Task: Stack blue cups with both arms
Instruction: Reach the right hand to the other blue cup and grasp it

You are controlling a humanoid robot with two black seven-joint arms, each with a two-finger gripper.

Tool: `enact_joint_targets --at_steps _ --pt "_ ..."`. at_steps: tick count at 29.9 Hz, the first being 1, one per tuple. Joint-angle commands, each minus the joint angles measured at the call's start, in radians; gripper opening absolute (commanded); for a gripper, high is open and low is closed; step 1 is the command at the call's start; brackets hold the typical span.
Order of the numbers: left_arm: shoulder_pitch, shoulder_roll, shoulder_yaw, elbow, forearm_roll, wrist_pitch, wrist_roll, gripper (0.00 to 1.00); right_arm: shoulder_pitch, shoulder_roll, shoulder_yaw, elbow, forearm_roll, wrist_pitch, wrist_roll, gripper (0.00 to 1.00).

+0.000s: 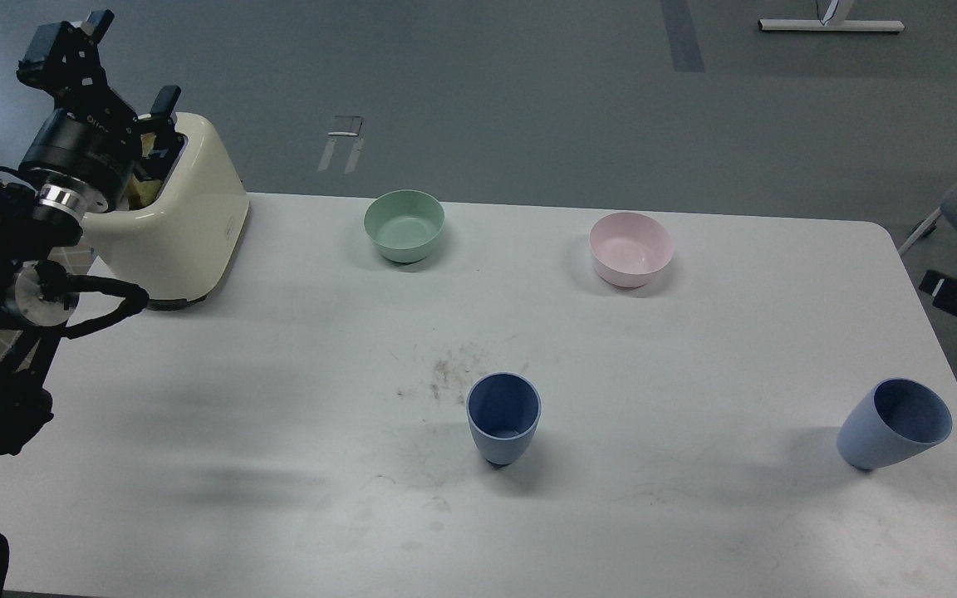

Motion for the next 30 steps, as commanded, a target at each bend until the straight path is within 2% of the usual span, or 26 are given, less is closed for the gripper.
enact_joint_targets --at_steps 1,10,17,22,27,30 --pt "0.001 -0.006 0.005 -0.003 0.005 0.001 0.0 0.97 -0.021 0.056 -0.001 -0.001 -0.075 0.0 -0.001 0.98" --pt "0.003 -0.006 0.008 -0.004 0.011 -0.001 0.003 0.97 -0.133 0.068 0.002 0.007 -0.092 0.0 0.0 0.9" --pt "0.004 -0.008 0.01 -0.007 0.011 -0.004 0.005 0.97 -0.155 0.07 0.002 0.007 -0.094 0.0 -0.001 0.85" --pt "0.006 -0.011 0.008 -0.007 0.011 -0.004 0.006 0.97 -0.173 0.07 0.002 0.007 -0.137 0.0 -0.003 0.67" --pt "0.006 -0.011 0.008 -0.007 0.011 -0.004 0.006 0.97 -0.192 0.07 0.002 0.002 -0.14 0.0 -0.004 0.61" --pt "0.006 -0.012 0.008 -0.007 0.011 -0.004 0.006 0.97 -0.204 0.074 0.001 0.002 -0.141 0.0 -0.006 0.61"
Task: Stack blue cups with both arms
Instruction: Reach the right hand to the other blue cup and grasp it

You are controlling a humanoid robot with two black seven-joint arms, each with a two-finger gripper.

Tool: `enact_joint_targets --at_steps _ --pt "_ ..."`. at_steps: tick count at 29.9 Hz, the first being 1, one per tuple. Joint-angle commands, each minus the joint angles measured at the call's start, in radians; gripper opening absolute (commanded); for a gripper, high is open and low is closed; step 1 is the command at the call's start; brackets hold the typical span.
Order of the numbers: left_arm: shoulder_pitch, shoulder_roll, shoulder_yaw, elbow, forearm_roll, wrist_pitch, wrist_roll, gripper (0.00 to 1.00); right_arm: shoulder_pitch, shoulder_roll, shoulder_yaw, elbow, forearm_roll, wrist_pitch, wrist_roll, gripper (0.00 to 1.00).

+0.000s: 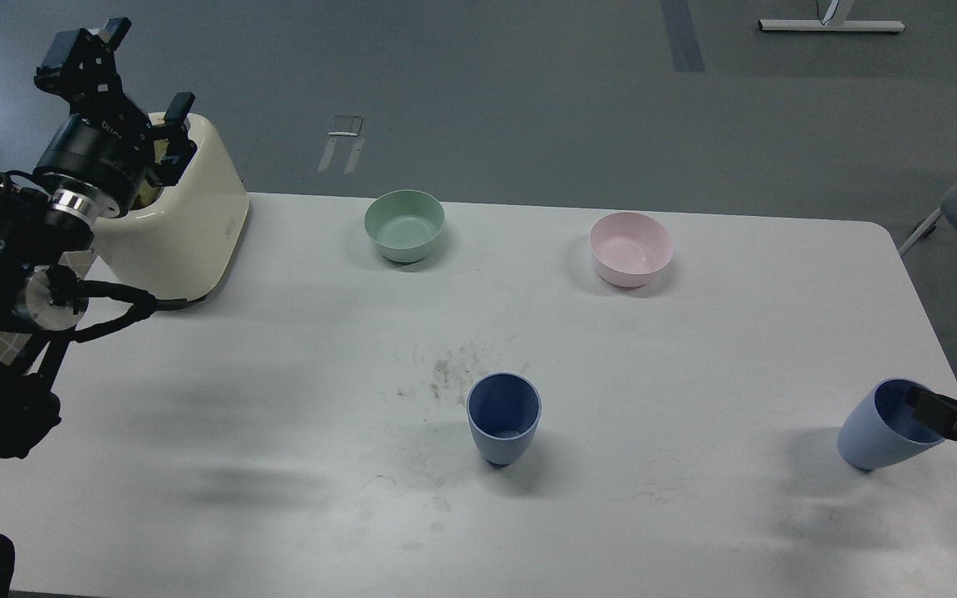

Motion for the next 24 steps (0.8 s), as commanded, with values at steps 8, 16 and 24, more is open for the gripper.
enact_joint_targets --at_steps 8,16,24 --pt "0.009 0.0 0.0 0.0 0.001 0.0 0.0 0.97 -0.018 0.033 -0.002 -0.004 -0.021 0.0 -0.006 0.52" --pt "0.009 -0.002 0.0 0.002 0.001 0.005 0.002 0.97 -0.026 0.041 -0.002 -0.002 -0.025 0.0 -0.018 0.16" --pt "0.009 0.003 0.002 0.002 0.001 0.005 0.002 0.97 -0.024 0.041 0.02 0.006 -0.013 0.0 -0.015 0.0"
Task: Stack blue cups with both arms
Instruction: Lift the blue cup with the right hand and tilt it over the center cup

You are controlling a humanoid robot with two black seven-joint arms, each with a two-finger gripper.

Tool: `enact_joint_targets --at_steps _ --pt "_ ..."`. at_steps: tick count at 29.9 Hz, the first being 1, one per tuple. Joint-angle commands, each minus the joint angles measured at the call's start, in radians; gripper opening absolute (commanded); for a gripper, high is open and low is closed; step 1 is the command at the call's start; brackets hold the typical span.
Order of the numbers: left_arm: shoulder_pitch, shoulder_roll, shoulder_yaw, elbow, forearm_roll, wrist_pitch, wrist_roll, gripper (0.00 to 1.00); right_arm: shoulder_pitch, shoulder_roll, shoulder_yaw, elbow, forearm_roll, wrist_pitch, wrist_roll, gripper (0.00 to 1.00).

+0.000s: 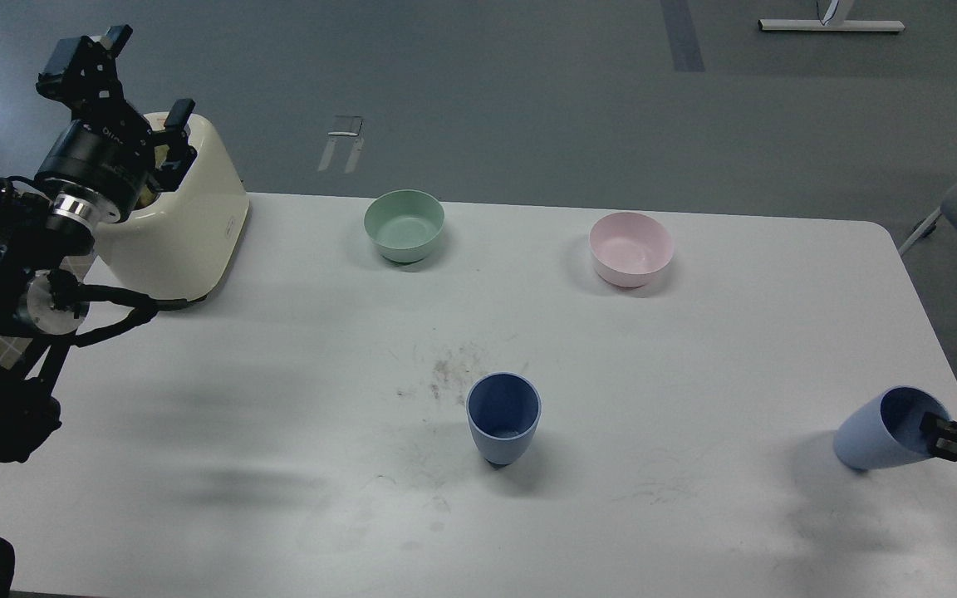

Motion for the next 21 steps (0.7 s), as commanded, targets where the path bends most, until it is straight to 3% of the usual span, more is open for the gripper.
enact_joint_targets --at_steps 1,7,12,21 --pt "0.0 0.003 0.003 0.0 0.0 0.0 0.0 0.97 0.002 0.001 0.016 0.005 0.007 0.0 0.002 0.0" --pt "-0.005 0.008 0.009 0.0 0.002 0.002 0.003 0.97 0.022 0.037 0.092 0.072 0.027 0.0 0.013 0.0" --pt "-0.011 0.015 0.009 0.0 0.002 0.002 0.003 0.97 0.181 0.051 0.075 0.072 0.067 0.0 0.013 0.0" --pt "-0.014 0.015 0.009 0.0 0.003 0.003 0.003 0.97 0.585 0.176 -0.275 0.031 0.088 0.0 0.005 0.0"
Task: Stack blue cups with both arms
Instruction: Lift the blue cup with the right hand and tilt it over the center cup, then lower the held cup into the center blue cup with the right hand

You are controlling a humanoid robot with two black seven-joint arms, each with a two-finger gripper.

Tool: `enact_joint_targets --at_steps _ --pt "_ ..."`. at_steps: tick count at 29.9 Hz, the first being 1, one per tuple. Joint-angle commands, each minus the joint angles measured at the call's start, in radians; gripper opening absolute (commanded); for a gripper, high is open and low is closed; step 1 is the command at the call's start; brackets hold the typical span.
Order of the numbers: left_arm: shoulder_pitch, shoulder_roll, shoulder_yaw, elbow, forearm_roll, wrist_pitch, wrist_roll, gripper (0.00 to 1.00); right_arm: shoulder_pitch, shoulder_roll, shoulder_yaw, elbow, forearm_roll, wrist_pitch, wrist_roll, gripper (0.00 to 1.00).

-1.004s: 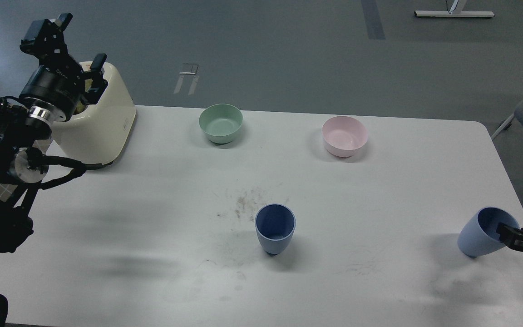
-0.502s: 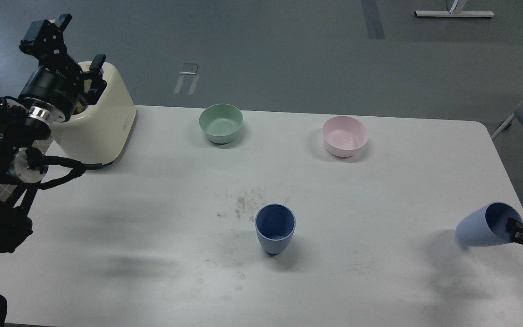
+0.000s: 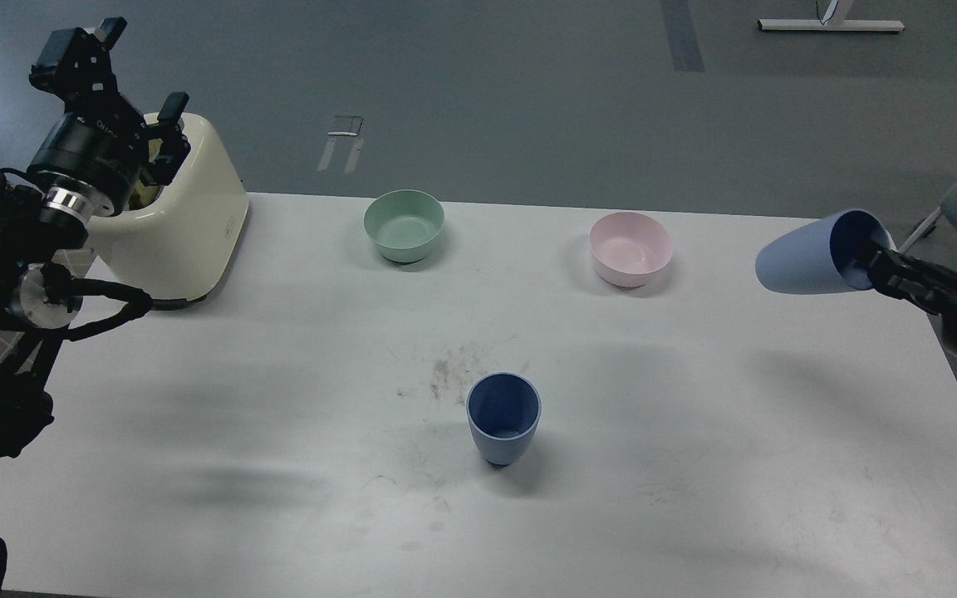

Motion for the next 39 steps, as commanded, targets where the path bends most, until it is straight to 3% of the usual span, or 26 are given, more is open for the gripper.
enact_joint_targets --at_steps 1,10,25,29,39 --pt "-0.002 -0.002 0.0 0.0 0.001 0.0 0.001 0.97 0.131 0.059 -0.153 -0.013 0.004 0.0 -0.001 0.0" --pt "-0.007 0.001 0.0 0.0 0.001 0.0 0.001 0.97 0.332 0.103 -0.37 0.007 0.021 0.0 0.005 0.0" --pt "-0.009 -0.002 0.006 0.0 0.003 0.0 0.001 0.97 0.53 0.146 -0.52 0.025 0.113 0.0 0.005 0.0" --pt "-0.009 0.0 0.006 0.0 0.003 0.0 0.001 0.97 0.57 0.124 -0.632 0.027 0.113 0.0 -0.001 0.0" --pt "-0.004 0.0 0.008 -0.002 0.003 0.0 0.001 0.97 0.621 0.038 -0.694 0.027 0.113 0.0 -0.007 0.0"
